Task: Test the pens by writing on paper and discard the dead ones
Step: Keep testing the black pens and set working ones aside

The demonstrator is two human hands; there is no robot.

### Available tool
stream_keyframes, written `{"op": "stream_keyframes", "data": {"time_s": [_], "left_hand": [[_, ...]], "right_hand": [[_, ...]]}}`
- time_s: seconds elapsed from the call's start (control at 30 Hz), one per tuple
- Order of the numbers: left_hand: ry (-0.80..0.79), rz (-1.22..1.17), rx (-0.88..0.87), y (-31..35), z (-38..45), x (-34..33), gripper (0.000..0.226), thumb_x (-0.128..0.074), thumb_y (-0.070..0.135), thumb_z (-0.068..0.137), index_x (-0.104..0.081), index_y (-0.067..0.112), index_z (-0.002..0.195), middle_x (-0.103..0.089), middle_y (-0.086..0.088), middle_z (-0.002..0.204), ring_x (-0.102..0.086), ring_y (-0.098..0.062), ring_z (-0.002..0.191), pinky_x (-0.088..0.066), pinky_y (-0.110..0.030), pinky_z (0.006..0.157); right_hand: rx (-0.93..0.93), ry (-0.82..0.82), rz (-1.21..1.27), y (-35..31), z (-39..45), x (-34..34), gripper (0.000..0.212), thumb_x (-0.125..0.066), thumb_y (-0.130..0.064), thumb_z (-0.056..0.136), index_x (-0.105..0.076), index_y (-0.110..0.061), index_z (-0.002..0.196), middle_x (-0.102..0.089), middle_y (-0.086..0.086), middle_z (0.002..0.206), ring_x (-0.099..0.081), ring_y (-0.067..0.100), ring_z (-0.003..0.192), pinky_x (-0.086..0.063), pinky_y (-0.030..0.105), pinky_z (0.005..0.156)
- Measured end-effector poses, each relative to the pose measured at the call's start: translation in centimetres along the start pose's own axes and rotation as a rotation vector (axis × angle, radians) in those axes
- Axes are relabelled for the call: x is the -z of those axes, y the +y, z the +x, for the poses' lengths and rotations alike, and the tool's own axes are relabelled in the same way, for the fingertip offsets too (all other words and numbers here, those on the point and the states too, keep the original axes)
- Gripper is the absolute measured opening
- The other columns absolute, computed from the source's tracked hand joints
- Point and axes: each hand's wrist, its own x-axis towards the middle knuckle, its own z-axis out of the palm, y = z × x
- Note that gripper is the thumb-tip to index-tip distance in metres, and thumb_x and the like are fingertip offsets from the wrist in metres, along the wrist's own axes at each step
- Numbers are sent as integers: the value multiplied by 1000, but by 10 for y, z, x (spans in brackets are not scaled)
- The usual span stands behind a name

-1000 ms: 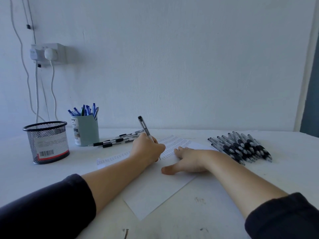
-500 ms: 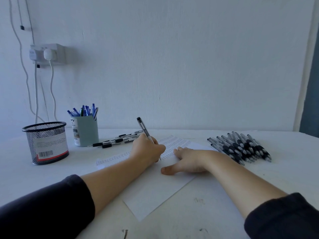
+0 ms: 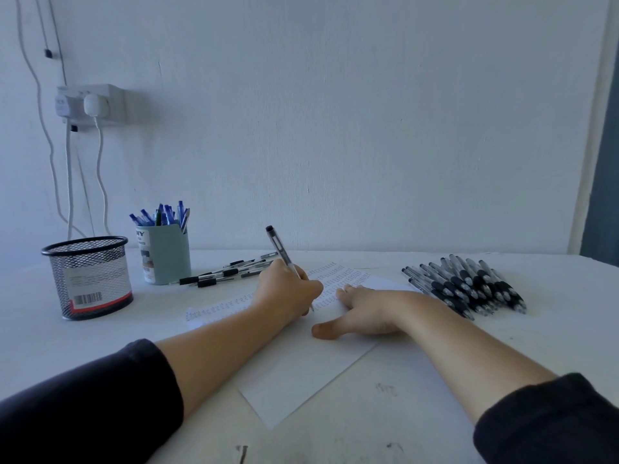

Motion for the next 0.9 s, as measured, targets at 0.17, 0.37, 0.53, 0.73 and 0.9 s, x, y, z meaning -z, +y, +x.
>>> {"op": "stream_keyframes", "data": {"time_s": [0.17,0.37,0.53,0.73,0.9], "left_hand": [[3,-9,7,0,1,0,16,-56,9,72,-55,10,56,-56,-2,45,-46,-11,42,-36,-17,46],[35,-214,61,-2,3,5,17,-57,9,77,-55,9,59,-56,-3,44,-40,-12,39,-31,-19,43],[143,-538,117,0,13,21,27,-49,17,90,-50,11,64,-53,-7,61,-40,-15,53,-32,-26,50],[242,-476,49,-5,22,33,7,-49,4,92,-50,10,94,-56,-10,66,-46,-17,51,-38,-23,40],[229,-523,22,-4,20,33,13,-41,21,99,-47,10,97,-54,-10,60,-41,-18,43,-33,-22,36]], "right_hand": [[0,0,9,0,-1,0,100,-48,-72,81,-1,-21,154,7,-5,161,3,12,148,-7,38,118],[3,5,27,1,2,0,101,-49,-73,80,-1,-21,153,7,-5,161,2,12,148,-6,38,119],[16,4,87,7,6,1,102,-54,-72,77,-6,-24,153,2,-10,160,-4,11,147,-8,38,119],[32,67,319,14,7,4,79,-70,-49,77,-38,-25,145,-34,-11,151,-33,10,138,-23,30,114],[47,137,491,17,1,8,35,-68,-35,85,-66,-22,117,-58,-8,124,-49,7,110,-31,20,91]]}}
